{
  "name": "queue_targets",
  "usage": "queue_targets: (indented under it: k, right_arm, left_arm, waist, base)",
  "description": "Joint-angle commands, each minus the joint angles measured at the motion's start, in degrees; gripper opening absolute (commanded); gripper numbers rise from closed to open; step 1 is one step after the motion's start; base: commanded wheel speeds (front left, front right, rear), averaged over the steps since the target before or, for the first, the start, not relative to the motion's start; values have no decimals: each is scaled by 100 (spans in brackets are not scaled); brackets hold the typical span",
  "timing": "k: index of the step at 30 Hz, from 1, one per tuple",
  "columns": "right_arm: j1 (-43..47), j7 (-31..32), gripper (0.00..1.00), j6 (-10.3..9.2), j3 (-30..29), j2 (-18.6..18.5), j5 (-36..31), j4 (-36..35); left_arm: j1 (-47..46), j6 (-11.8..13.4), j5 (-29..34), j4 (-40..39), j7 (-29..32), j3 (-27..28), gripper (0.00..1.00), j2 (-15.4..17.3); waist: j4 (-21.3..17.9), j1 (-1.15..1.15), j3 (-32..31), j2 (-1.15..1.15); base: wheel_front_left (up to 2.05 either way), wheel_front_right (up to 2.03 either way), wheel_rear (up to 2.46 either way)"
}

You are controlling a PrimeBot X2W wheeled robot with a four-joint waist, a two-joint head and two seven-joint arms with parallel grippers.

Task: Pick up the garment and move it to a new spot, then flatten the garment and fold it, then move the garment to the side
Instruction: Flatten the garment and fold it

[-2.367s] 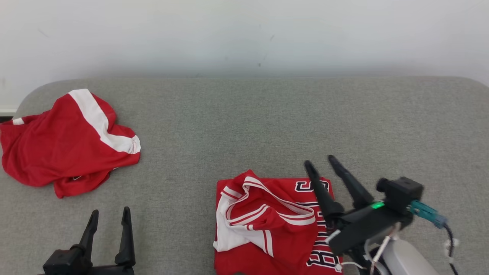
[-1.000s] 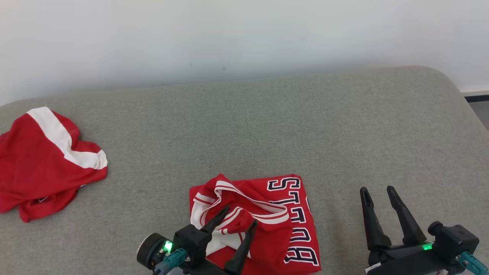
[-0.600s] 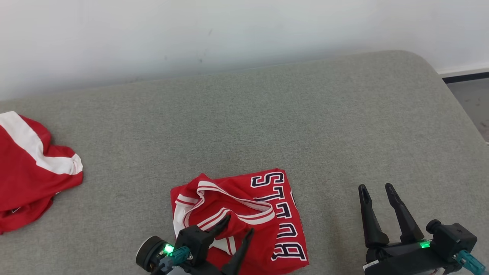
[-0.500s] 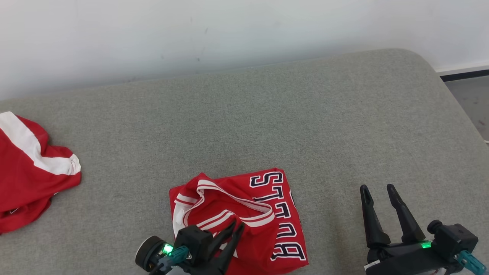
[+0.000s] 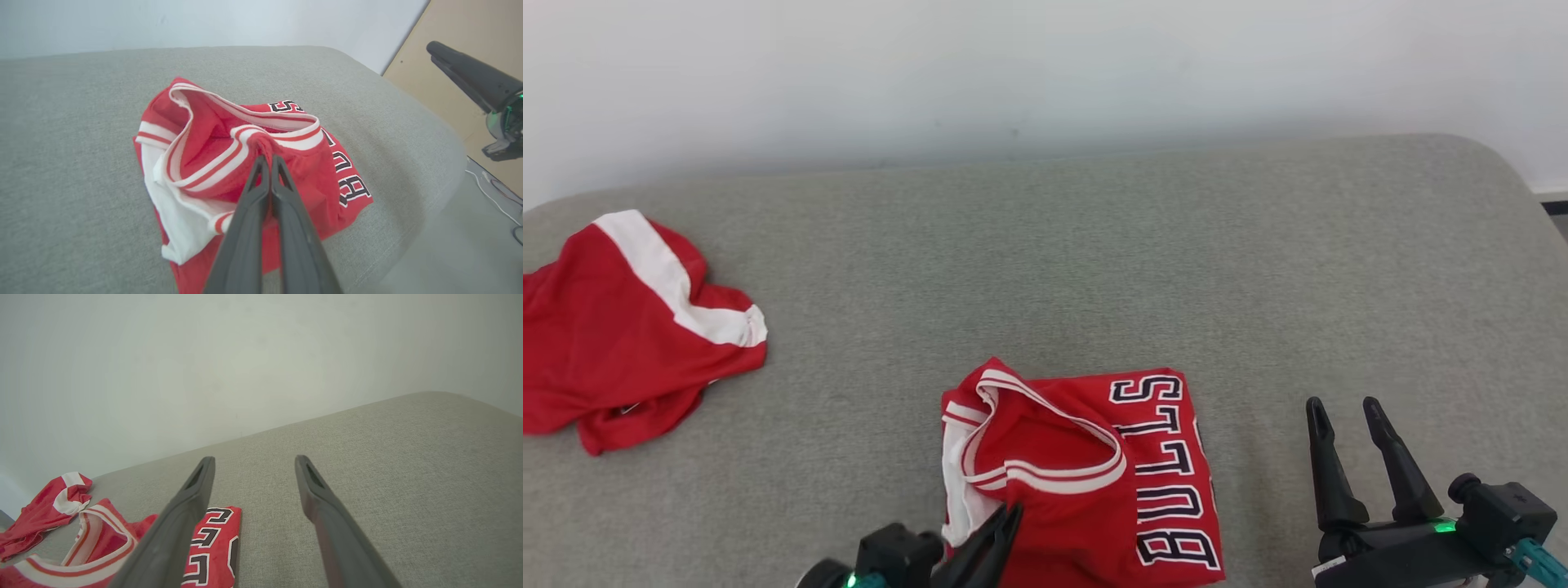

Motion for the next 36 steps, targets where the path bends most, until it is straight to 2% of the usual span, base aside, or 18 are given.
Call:
queue_targets:
  k: [1,10,11,12,13,19,26,36]
  right_arm:
    - [33,-16,100,-14,-9,-14,39,13]
    - [-77,-30,100,-14,10,-20,62,134]
    - [-81,-38,100,-14,8,-18,66,152]
    - [-86,-44,100,-14,16,-14,67,171]
    - [-92,-49,100,-14,21,-15,71,195]
    - [-116,-70,100,-14,-1,-59,93,271]
    - [-82,-140,100,-14,-102,-58,-44,313]
    - [81,-215,100,-14,-157,-64,-457,261]
  left_arm:
    - [161,48,-107,-59,-4,30,0,16]
    - [945,307,-426,144,-221,170,0,-46]
    - [953,317,-406,206,-285,178,8,-41]
    - [941,327,-359,276,-364,190,80,-41]
    - [927,339,-357,343,-433,195,100,-64]
    - [785,342,-361,439,-912,301,100,-133]
    - [504,550,-258,359,-1660,798,100,-15]
    - [241,822,22,429,-1929,1740,100,284]
  waist:
    - [173,0,23,0]
    - [336,0,127,0]
    - [343,0,128,0]
    - [347,0,127,0]
    - [349,0,122,0]
    - [326,0,86,0]
    - [249,0,-12,0]
    - [44,0,-283,0]
  base:
    - [0,0,0]
    - [0,0,0]
    - [0,0,0]
    - [0,0,0]
    - [0,0,0]
    - [0,0,0]
    - [0,0,0]
    - [0,0,0]
